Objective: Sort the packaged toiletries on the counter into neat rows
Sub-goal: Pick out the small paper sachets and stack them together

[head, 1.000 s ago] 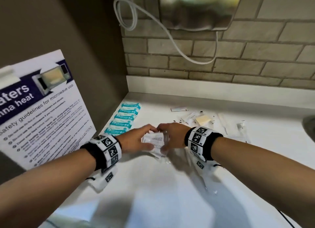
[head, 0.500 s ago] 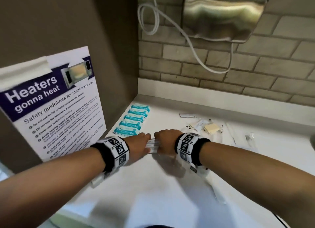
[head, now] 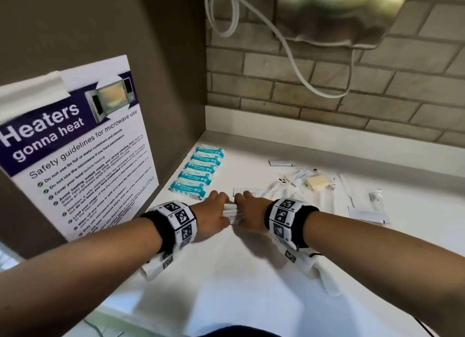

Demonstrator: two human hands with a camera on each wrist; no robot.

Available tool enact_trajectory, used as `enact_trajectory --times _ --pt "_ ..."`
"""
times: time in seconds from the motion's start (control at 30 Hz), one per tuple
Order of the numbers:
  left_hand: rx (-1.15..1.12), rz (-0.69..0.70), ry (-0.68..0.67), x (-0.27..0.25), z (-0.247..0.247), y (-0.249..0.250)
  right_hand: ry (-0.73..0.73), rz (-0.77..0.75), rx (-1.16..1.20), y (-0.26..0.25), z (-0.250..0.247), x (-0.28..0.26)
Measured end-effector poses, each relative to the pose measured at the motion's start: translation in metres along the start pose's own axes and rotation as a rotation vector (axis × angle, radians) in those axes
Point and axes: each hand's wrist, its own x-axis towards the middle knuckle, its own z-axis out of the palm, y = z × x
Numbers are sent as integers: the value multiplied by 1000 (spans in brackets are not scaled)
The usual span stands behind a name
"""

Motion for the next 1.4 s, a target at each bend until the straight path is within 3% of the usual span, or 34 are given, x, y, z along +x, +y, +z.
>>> enact_trajectory --times 0.5,0.7,0.9,1.03,1.17,1.4 --pt "-115 94 -6 9 6 -14 -60 -17 55 3 -4 5" --pt "-348 67 91 14 -18 -35 38 52 507 36 -34 7" --pt "-710 10 188 38 -67 -28 14 84 1059 65 -72 16" --pt "-883 -9 198 67 -91 -20 4 156 1228 84 -91 29" --pt "-854 -46 182 106 -98 -18 31 257 1254 102 -99 52" --pt "-587 -183 152 175 -94 -16 89 458 1107 119 -98 105"
